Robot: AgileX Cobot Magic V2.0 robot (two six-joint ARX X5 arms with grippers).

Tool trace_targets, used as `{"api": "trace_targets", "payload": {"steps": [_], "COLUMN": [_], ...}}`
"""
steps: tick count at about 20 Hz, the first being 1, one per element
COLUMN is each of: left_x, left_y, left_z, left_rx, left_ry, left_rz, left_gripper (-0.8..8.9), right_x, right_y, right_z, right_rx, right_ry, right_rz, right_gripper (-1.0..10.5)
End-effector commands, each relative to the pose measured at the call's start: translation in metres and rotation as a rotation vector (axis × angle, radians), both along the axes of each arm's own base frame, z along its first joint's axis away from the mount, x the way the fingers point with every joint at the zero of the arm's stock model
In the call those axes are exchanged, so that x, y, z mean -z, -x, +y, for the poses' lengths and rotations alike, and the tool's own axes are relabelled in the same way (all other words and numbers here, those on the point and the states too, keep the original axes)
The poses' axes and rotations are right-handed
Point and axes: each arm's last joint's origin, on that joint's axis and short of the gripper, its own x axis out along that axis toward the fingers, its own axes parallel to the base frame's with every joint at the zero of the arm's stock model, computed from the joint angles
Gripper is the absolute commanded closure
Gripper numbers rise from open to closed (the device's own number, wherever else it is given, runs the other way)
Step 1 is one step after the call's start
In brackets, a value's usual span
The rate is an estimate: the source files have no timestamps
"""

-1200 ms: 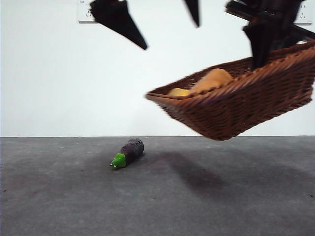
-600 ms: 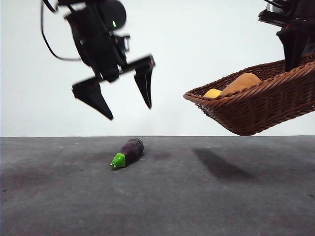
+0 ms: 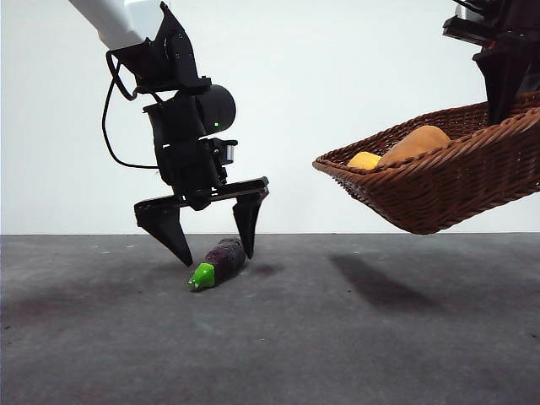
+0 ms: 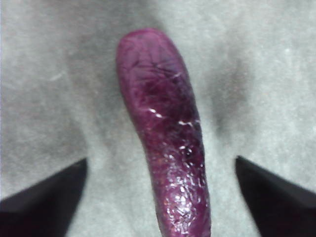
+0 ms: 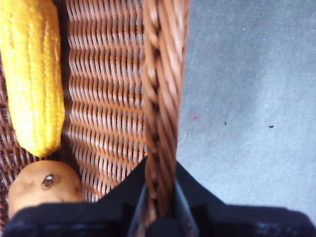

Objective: Help me put the vegetables on the table into the basket

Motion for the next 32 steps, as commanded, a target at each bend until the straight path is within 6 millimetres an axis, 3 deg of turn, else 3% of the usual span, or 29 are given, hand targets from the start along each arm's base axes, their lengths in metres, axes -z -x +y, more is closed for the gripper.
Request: {"api": "trace_targets", "payload": {"steps": [1,8,11,14,17,21,24,27,32], "left_x": [0.004,0.011,0.003,-0.025,-0.072,-0.143,-0.179,-0.186,-0.178], "left_y": [-0.001,-0.002,0.0,0.008,0.025,0.069,0.102,0.118,0.123], "left_z": [0.0,-0.003,0.0,0.004,0.005,-0.006,-0.024,-0.04,-0.052], "left_rx": [-0.007,-0.006,0.002,0.008,0.033,0.151,0.278,0.317,0.322], "left_ry": [-0.007,-0.026,0.003,0.039,0.1,0.263,0.4,0.455,0.426], "left_rz": [0.005,0.004,0.019,-0.011,-0.091,-0.205,-0.269,-0.258,-0.228], "left_gripper": [5.39,8.06,8.19,8.19,8.18,8.19,8.19,8.19,8.18], "right_x": [0.002,0.002,0.002,0.002,0.001,0.001,0.001,0.0,0.0], "right_y": [-0.001,0.0,0.0,-0.001,-0.001,-0.002,-0.002,0.0,0.005], "right_z": [0.001,0.001,0.001,0.001,0.001,0.003,0.013,0.027,0.05], "right_rx": [-0.013,-0.015,-0.015,-0.012,0.007,0.031,-0.006,-0.063,-0.152], "right_ry": [-0.012,-0.011,-0.011,-0.012,-0.015,-0.021,-0.052,-0.107,-0.171], "right_rz": [-0.003,0.0,0.001,-0.004,-0.007,-0.01,-0.015,-0.009,0.002], "right_gripper": [9.6,9.6,9.6,9.6,9.6,9.6,9.6,9.6,9.6]}}
